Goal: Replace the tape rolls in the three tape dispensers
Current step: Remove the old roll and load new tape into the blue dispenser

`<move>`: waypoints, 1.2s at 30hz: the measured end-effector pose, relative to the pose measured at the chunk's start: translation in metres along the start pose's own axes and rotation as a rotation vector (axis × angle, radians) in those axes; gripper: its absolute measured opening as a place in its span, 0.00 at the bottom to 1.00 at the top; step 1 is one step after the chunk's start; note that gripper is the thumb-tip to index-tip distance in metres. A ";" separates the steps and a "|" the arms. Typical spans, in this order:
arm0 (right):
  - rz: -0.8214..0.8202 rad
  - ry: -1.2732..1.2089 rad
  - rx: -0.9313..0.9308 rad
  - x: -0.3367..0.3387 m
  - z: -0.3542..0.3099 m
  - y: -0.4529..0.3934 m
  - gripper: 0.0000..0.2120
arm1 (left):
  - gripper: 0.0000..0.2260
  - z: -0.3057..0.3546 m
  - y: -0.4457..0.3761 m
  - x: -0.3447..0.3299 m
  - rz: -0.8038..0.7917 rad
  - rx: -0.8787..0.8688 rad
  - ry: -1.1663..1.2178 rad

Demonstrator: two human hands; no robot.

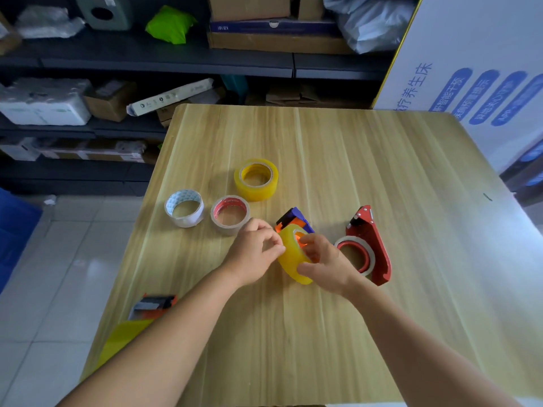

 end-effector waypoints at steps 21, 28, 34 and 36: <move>0.019 0.823 -0.050 0.010 -0.025 0.005 0.24 | 0.06 0.004 -0.011 -0.039 -0.207 0.336 0.208; 0.065 0.628 -0.023 0.034 -0.003 0.015 0.26 | 0.05 -0.053 -0.007 0.006 0.017 0.554 0.230; 0.016 0.683 0.001 0.023 -0.004 0.019 0.34 | 0.07 -0.055 0.002 -0.027 -0.082 0.682 0.439; 0.021 0.701 -0.023 0.023 -0.005 0.020 0.35 | 0.12 -0.059 0.009 -0.030 -0.085 0.715 0.509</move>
Point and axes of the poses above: each hand's wrist, its own y-axis away from the middle knuckle, its own x-axis out of the back of the hand, z = x × y, the point moved 10 cm from there along -y, towards the middle knuckle, and after that the axes turned 4 degrees about -x, right-handed, at the moved point
